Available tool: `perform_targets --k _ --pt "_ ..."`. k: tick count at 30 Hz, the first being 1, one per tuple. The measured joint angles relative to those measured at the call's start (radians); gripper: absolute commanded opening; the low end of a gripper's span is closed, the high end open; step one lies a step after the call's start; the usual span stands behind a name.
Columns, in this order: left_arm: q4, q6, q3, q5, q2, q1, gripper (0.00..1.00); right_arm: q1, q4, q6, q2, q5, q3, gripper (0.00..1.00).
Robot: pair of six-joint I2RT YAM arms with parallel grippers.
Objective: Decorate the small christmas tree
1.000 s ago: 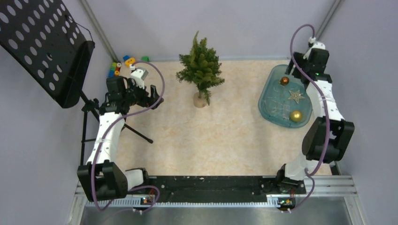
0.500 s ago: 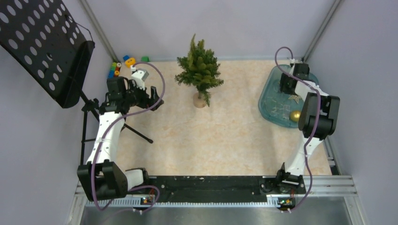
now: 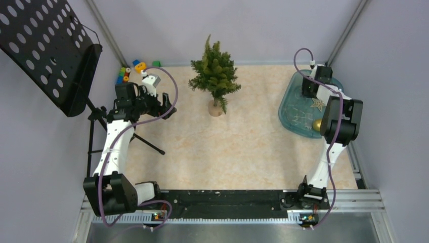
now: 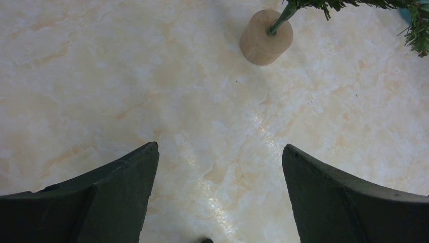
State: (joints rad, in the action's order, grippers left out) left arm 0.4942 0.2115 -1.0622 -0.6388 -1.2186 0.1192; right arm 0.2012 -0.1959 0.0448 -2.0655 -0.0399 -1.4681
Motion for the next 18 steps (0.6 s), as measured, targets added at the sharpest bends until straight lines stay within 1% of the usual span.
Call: perform_targets --k 4,6,7,13,18 --pt "0.000 0.000 0.000 0.000 0.000 0.000 0.96 0.000 -0.001 0.010 -0.010 -0.023 -0.014 0.32" --pt "0.000 0.000 0.000 0.000 0.000 0.000 0.96 0.000 -0.002 0.016 -0.011 -0.034 -0.027 0.25" --pt "0.000 0.001 0.000 0.000 0.000 0.000 0.96 0.000 -0.003 0.019 -0.011 -0.039 -0.032 0.23" --pt "0.000 0.006 0.000 0.000 0.000 0.000 0.96 0.000 -0.013 0.039 -0.017 -0.060 -0.040 0.23" --pt "0.000 0.009 0.000 0.000 0.001 0.000 0.96 0.000 -0.034 0.052 -0.053 -0.060 -0.060 0.24"
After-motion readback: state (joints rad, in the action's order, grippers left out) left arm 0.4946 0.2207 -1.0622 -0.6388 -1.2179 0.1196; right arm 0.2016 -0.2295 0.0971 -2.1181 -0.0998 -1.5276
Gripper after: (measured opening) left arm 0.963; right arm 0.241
